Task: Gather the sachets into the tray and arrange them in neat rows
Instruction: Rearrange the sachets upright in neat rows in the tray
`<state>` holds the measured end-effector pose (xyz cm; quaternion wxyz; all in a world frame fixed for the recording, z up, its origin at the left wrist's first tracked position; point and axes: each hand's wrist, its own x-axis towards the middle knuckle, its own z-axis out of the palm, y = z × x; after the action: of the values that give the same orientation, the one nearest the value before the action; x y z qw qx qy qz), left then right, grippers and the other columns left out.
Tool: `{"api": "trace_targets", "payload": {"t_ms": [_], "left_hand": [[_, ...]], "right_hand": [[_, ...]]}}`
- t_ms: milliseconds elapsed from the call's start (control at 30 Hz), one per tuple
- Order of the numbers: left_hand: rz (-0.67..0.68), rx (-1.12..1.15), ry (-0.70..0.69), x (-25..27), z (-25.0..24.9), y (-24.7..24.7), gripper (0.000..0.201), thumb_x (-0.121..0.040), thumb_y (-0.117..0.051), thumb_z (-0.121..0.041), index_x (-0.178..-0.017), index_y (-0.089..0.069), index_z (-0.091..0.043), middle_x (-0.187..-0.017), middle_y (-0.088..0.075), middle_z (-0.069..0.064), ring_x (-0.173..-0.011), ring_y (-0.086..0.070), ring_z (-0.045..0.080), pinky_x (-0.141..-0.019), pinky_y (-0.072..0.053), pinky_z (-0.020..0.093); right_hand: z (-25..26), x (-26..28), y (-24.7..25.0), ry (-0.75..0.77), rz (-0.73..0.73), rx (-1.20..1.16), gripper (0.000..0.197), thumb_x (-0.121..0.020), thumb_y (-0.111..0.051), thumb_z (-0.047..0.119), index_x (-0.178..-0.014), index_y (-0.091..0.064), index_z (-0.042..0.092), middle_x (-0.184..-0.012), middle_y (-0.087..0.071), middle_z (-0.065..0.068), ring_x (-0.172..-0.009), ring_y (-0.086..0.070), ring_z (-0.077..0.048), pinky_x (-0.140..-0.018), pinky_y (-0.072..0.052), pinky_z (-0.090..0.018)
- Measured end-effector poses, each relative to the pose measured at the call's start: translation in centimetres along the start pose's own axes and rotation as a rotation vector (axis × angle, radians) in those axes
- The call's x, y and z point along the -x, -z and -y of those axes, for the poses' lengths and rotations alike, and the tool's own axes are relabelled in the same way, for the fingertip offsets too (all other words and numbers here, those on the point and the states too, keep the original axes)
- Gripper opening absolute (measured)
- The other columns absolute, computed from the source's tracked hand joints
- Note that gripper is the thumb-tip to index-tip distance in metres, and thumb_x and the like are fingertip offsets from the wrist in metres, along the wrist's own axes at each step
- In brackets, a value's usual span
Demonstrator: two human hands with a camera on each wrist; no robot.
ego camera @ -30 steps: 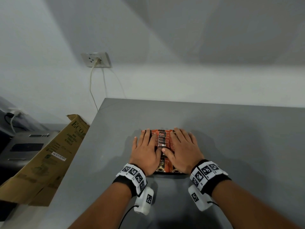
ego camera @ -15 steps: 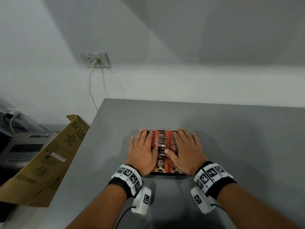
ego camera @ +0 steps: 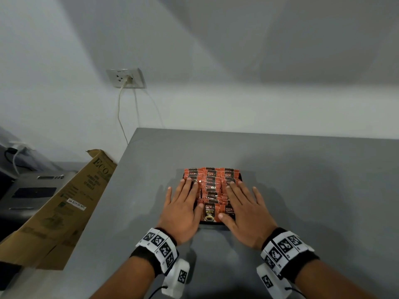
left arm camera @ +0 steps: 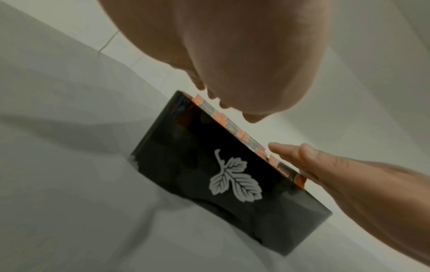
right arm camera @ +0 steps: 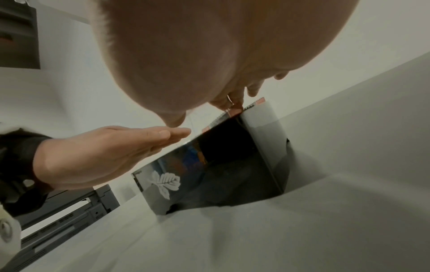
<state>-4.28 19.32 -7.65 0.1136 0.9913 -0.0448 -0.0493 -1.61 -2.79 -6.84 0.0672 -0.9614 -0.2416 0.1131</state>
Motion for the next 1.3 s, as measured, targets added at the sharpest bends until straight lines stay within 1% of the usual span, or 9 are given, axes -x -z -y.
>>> {"api": "trace_targets", "payload": {"t_ms": [200,467,533,600,733,867,1067,1167,1300], "left_hand": [[0.079,-0.08,-0.102,1.7,-0.8,-1.1,0.07,-0.098,-0.004,-0.059,-0.16,-0.003,-0.025,-0.167,0.002,-0.005,-0.152,0.016,0.014,-0.122,0.015,0.046],[0.012,-0.018,-0.088,2.0,-0.8,-1.3,0.07,-0.098,-0.009,-0.06,-0.16,-0.005,-0.027,-0.166,0.0,-0.006,-0.154,0.009,0.013,-0.122,0.013,0.045],[-0.088,0.076,-0.056,1.9,-0.4,-0.9,0.066,-0.099,-0.021,-0.055,-0.158,-0.018,-0.023,-0.164,-0.014,-0.008,-0.154,-0.004,0.014,-0.123,0.009,0.043],[-0.197,0.131,-0.059,1.8,0.2,-0.6,0.056,-0.096,-0.035,-0.046,-0.147,-0.04,-0.024,-0.154,-0.038,-0.007,-0.146,-0.029,0.015,-0.123,-0.001,0.04],[-0.243,0.115,-0.144,2.0,0.5,-1.2,0.039,-0.092,-0.046,-0.038,-0.127,-0.059,-0.028,-0.13,-0.057,-0.009,-0.123,-0.05,0.015,-0.118,-0.025,0.048],[-0.256,0.074,-0.135,2.2,0.4,-1.3,0.032,-0.093,-0.048,-0.038,-0.121,-0.061,-0.03,-0.122,-0.061,-0.012,-0.117,-0.053,0.013,-0.114,-0.033,0.051],[-0.24,0.025,-0.084,1.9,0.2,-1.1,0.032,-0.092,-0.043,-0.04,-0.114,-0.064,-0.028,-0.115,-0.064,-0.012,-0.112,-0.056,0.015,-0.115,-0.032,0.049],[-0.251,0.051,-0.082,1.6,0.0,-1.0,0.036,-0.092,-0.043,-0.04,-0.118,-0.064,-0.026,-0.119,-0.063,-0.009,-0.115,-0.055,0.016,-0.115,-0.032,0.048],[-0.248,0.05,-0.144,1.9,0.1,-1.1,0.038,-0.095,-0.044,-0.04,-0.126,-0.063,-0.029,-0.131,-0.062,-0.006,-0.125,-0.053,0.018,-0.114,-0.034,0.052]], "right_hand": [[0.3,0.9,-1.3,0.016,0.053,0.035,0.101,-0.081,0.013,0.079,-0.16,0.005,0.017,-0.169,0.005,0.0,-0.153,0.018,-0.019,-0.122,0.01,-0.05],[0.6,1.6,-1.4,0.011,-0.013,0.011,0.099,-0.084,0.009,0.079,-0.16,0.002,0.016,-0.169,0.004,-0.003,-0.154,0.014,-0.021,-0.124,0.008,-0.05],[0.9,1.6,-1.2,0.038,-0.072,-0.018,0.089,-0.093,-0.006,0.075,-0.161,-0.009,0.019,-0.169,-0.004,-0.002,-0.156,0.005,-0.022,-0.124,0.004,-0.051],[1.4,1.6,-1.2,0.106,-0.138,-0.026,0.08,-0.095,-0.021,0.072,-0.158,-0.026,0.023,-0.167,-0.019,-0.001,-0.155,-0.008,-0.024,-0.124,-0.003,-0.054],[2.1,1.5,-1.7,0.184,-0.1,0.005,0.074,-0.095,-0.024,0.071,-0.155,-0.032,0.029,-0.163,-0.028,0.007,-0.154,-0.013,-0.024,-0.123,-0.004,-0.057],[2.0,1.3,-2.0,0.176,-0.083,-0.001,0.074,-0.095,-0.021,0.07,-0.154,-0.034,0.027,-0.161,-0.031,0.011,-0.154,-0.014,-0.022,-0.123,0.0,-0.055],[1.6,1.1,-2.2,0.156,-0.093,-0.006,0.073,-0.094,-0.026,0.069,-0.152,-0.038,0.026,-0.159,-0.034,0.009,-0.152,-0.02,-0.022,-0.123,-0.003,-0.053],[1.7,1.3,-1.8,0.165,-0.113,-0.035,0.072,-0.094,-0.027,0.069,-0.152,-0.036,0.027,-0.163,-0.027,0.008,-0.154,-0.014,-0.02,-0.125,-0.006,-0.053],[0.7,2.4,-2.4,0.114,-0.183,-0.054,0.07,-0.098,-0.029,0.065,-0.151,-0.04,0.021,-0.159,-0.037,0.002,-0.151,-0.027,-0.018,-0.125,-0.01,-0.047]]}}
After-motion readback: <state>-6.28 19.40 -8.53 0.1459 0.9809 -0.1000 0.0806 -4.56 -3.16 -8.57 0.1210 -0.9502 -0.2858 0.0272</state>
